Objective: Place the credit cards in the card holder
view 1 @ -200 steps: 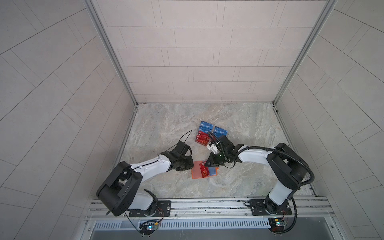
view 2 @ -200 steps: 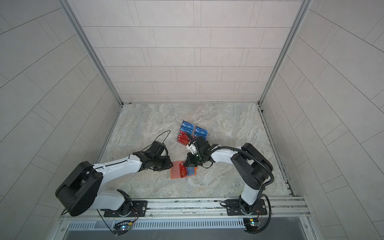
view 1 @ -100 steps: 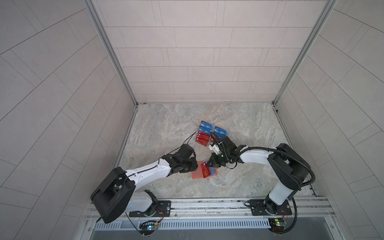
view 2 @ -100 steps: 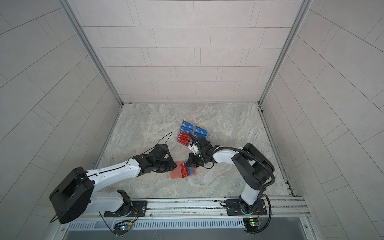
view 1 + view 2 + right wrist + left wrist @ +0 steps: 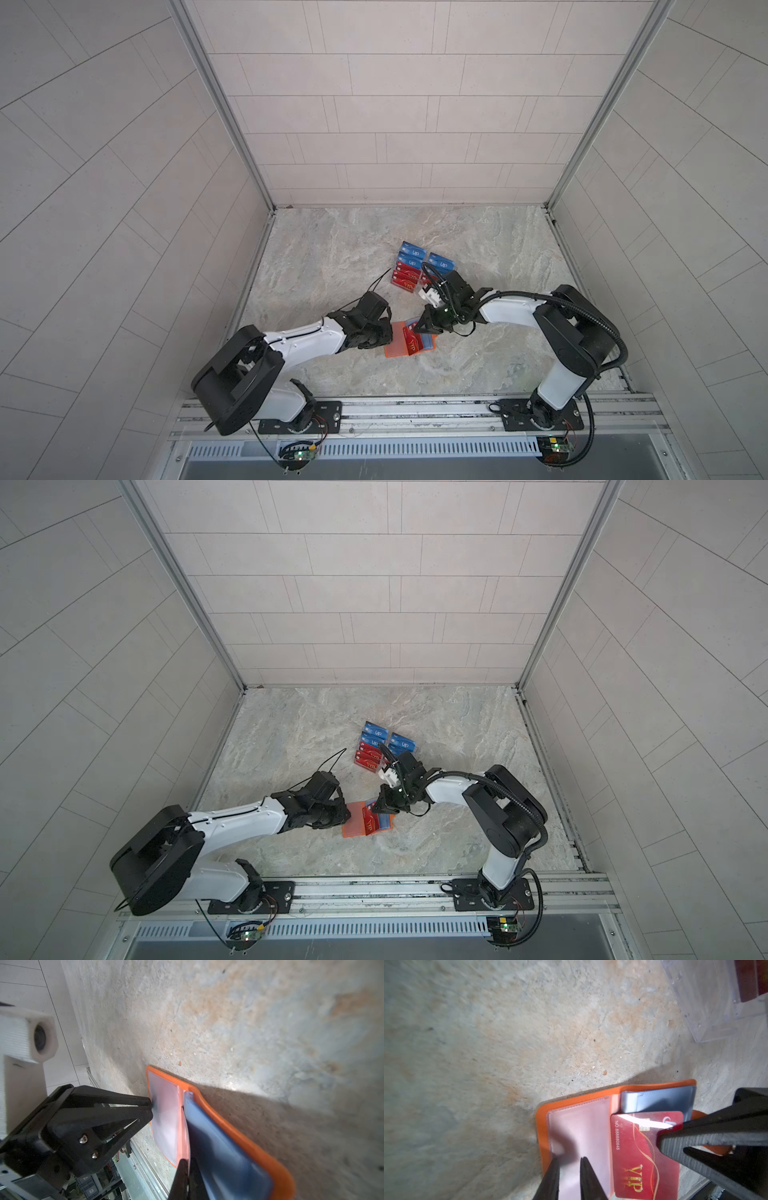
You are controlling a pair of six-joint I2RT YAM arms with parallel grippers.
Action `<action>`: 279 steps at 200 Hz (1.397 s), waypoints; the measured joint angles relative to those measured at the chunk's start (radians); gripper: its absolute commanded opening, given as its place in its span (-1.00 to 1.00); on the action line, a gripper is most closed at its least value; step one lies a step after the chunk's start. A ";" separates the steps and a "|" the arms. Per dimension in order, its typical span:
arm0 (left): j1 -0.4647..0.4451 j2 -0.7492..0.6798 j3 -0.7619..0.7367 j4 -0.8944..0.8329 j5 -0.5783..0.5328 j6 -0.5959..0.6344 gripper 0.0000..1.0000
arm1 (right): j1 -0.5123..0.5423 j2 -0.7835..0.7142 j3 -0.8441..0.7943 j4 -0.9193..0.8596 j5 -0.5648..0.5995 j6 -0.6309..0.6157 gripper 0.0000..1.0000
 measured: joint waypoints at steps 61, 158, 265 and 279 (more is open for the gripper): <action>0.000 0.003 -0.003 0.006 -0.007 0.016 -0.54 | -0.009 0.034 0.020 -0.005 -0.027 -0.016 -1.00; 0.000 0.003 -0.010 0.020 -0.007 0.019 -0.54 | -0.012 0.064 0.032 0.030 -0.038 0.001 -1.00; 0.000 0.002 -0.013 0.024 0.000 0.019 -0.55 | -0.008 0.080 0.026 0.104 -0.026 0.042 -1.00; 0.000 0.002 -0.013 0.025 0.000 0.019 -0.56 | -0.007 0.083 0.026 0.111 -0.024 0.045 -1.00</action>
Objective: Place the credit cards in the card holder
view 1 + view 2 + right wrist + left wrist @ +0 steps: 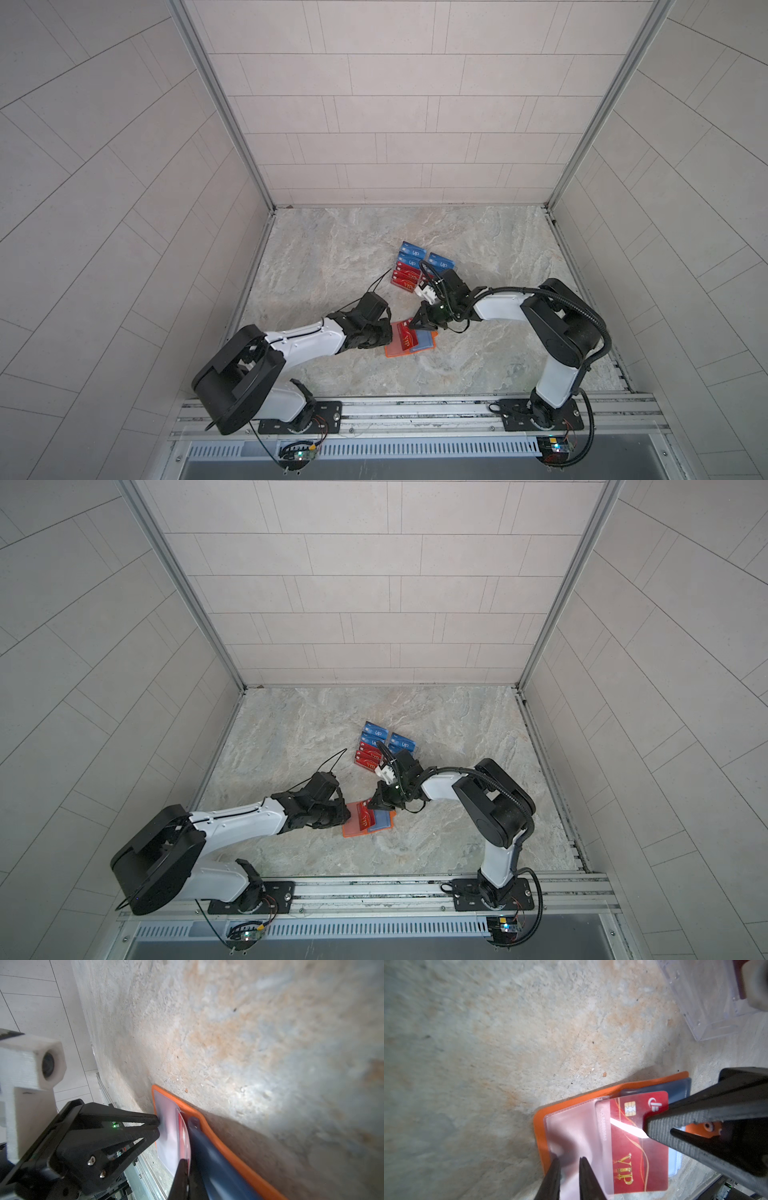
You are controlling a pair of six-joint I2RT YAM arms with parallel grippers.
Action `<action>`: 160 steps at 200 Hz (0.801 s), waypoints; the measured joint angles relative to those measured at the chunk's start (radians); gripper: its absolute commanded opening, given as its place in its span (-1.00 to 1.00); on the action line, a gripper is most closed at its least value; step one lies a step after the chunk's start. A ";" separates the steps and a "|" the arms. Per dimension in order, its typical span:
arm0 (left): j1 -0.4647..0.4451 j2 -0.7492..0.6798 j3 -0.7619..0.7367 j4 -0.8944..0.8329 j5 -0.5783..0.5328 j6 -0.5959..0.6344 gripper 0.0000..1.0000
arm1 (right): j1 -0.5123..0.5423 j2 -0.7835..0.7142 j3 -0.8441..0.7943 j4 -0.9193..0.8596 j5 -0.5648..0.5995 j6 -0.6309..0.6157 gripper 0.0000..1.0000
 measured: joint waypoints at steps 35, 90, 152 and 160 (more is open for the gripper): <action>0.000 -0.001 -0.001 0.002 0.002 0.000 -0.56 | 0.013 0.003 0.000 0.016 0.012 0.006 -1.00; 0.015 -0.001 -0.007 0.017 0.032 -0.005 -0.53 | 0.056 -0.018 -0.006 0.016 0.087 0.007 -1.00; 0.059 -0.062 -0.010 -0.032 0.095 -0.004 -0.30 | 0.080 -0.080 -0.011 -0.099 0.184 -0.032 -0.57; 0.063 -0.077 -0.010 -0.041 0.098 -0.004 -0.29 | 0.082 -0.082 -0.011 -0.117 0.197 -0.040 -0.54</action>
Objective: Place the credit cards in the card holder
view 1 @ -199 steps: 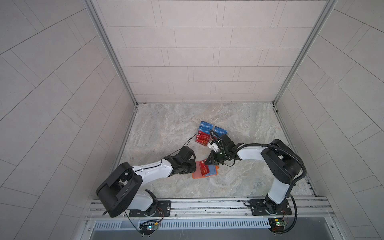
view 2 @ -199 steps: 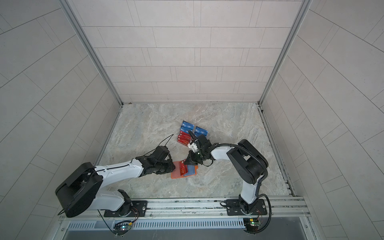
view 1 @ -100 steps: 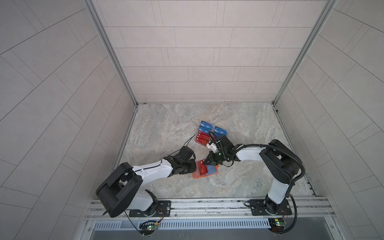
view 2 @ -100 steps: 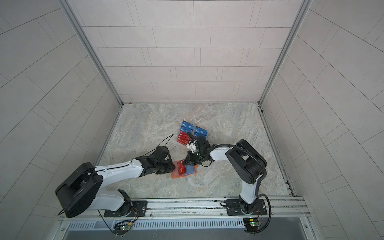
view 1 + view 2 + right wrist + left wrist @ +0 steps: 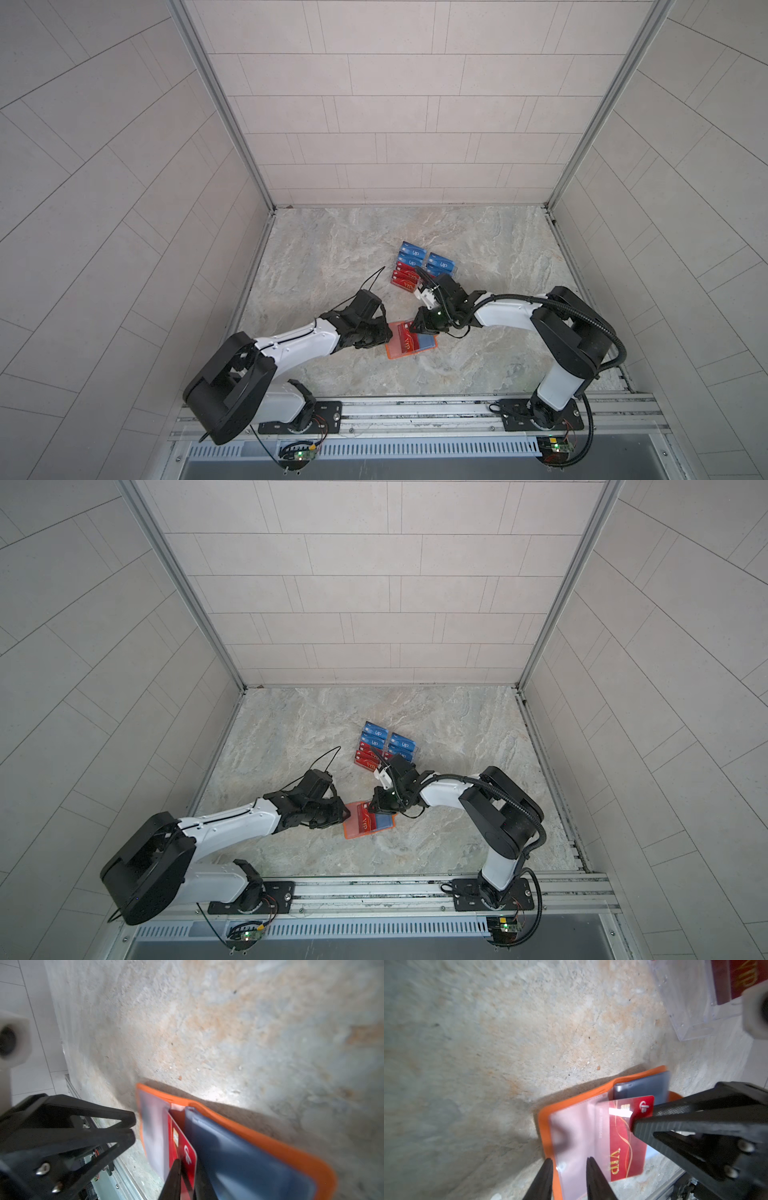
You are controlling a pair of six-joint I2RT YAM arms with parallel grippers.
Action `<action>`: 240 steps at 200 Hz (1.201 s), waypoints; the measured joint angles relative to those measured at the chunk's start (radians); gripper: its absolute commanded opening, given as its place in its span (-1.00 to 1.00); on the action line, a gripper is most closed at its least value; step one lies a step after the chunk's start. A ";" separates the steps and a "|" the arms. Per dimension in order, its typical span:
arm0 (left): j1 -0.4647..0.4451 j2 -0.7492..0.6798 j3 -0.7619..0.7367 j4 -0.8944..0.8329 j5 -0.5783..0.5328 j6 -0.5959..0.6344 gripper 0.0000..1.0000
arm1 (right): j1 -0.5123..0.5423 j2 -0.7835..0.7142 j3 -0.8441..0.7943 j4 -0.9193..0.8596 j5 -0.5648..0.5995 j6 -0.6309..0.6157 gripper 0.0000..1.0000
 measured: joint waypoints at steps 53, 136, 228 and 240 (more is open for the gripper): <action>0.009 -0.043 0.002 -0.075 -0.018 0.010 -0.31 | 0.013 -0.014 0.000 -0.031 0.026 -0.017 -0.45; 0.010 -0.024 0.007 -0.079 -0.019 0.020 -0.85 | 0.044 -0.029 0.005 -0.060 0.043 -0.007 -0.35; 0.010 0.025 0.015 -0.060 0.003 0.035 -0.83 | 0.064 -0.022 0.008 -0.027 0.024 0.061 -0.34; 0.010 0.032 0.021 -0.066 0.003 0.043 -0.81 | 0.067 -0.019 0.008 -0.019 0.021 0.070 -0.33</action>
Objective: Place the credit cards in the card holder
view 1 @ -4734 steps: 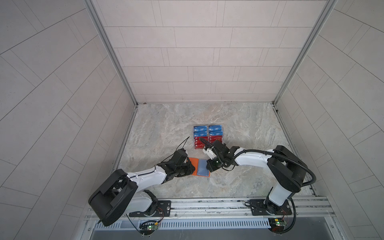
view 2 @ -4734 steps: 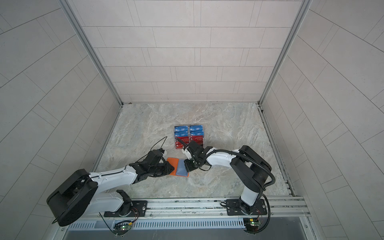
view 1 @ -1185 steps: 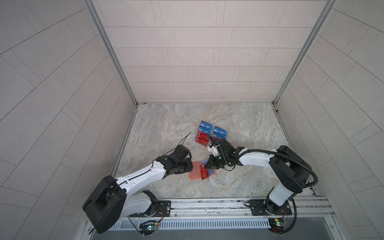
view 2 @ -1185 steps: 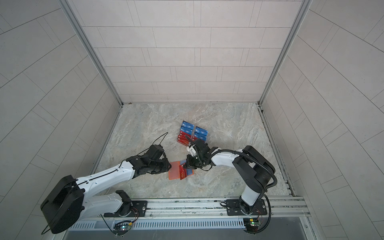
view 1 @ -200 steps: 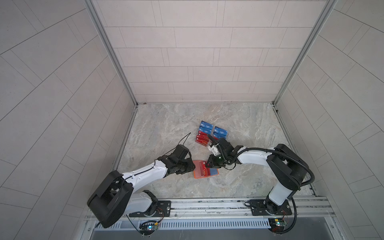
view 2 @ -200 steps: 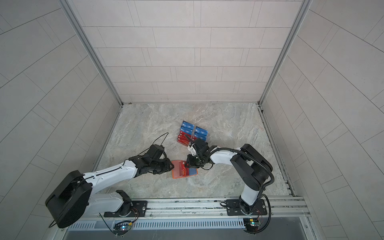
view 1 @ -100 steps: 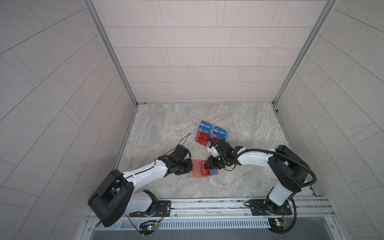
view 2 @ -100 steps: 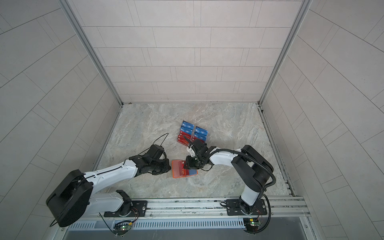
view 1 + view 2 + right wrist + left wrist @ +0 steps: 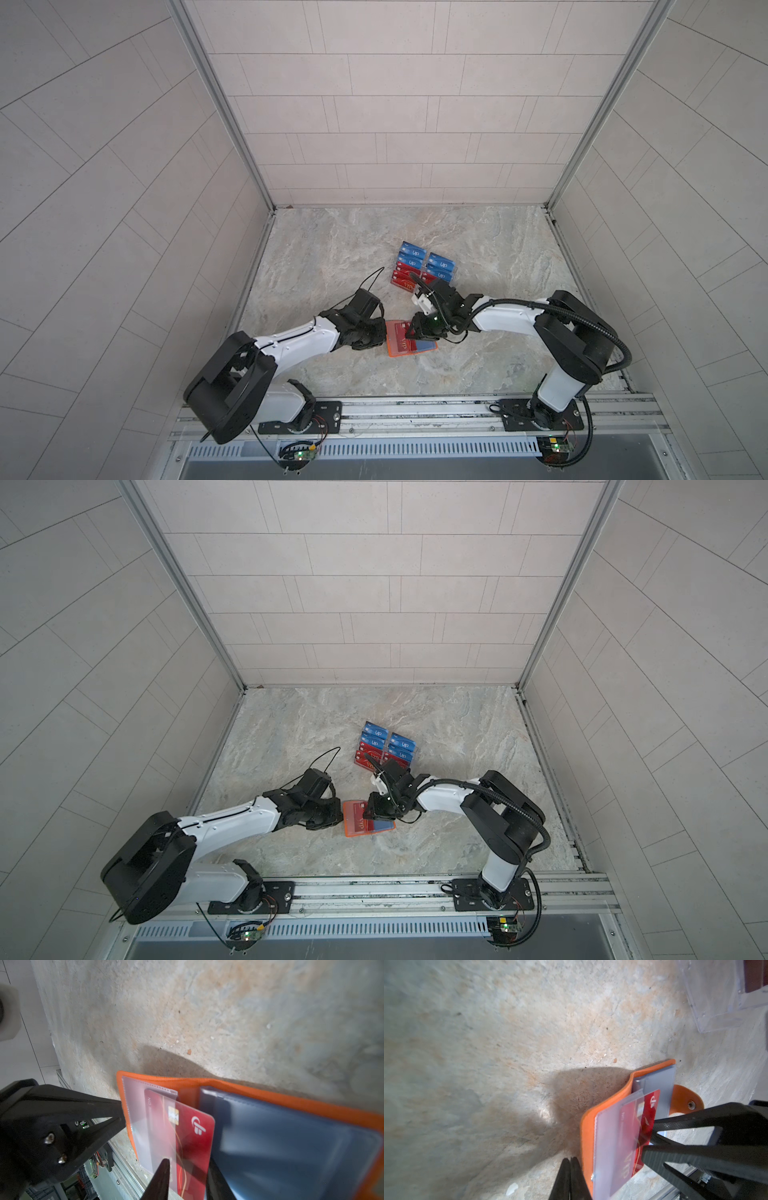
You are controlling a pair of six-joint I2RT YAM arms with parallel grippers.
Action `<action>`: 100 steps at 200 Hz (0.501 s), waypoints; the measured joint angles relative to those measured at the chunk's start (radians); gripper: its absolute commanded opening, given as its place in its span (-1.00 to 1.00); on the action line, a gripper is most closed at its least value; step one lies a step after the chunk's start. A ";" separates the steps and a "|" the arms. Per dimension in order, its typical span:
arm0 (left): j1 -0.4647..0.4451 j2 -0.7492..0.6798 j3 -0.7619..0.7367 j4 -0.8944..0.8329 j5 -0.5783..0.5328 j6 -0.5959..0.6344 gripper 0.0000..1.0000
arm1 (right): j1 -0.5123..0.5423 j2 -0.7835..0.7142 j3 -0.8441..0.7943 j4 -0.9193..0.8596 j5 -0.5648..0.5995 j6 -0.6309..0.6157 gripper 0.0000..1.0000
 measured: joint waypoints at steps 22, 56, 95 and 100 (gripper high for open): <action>0.010 -0.012 0.001 -0.022 -0.004 0.015 -0.67 | 0.002 0.003 0.000 0.011 -0.003 0.011 -0.28; 0.063 -0.072 0.001 -0.071 0.000 0.050 -0.43 | 0.003 0.013 0.000 0.027 -0.006 0.023 -0.22; 0.085 -0.112 0.001 -0.095 0.024 0.068 -0.45 | 0.006 0.023 0.008 0.043 -0.011 0.027 -0.22; 0.085 -0.112 0.001 -0.092 0.031 0.068 -0.50 | 0.006 0.025 0.010 0.043 -0.011 0.027 -0.22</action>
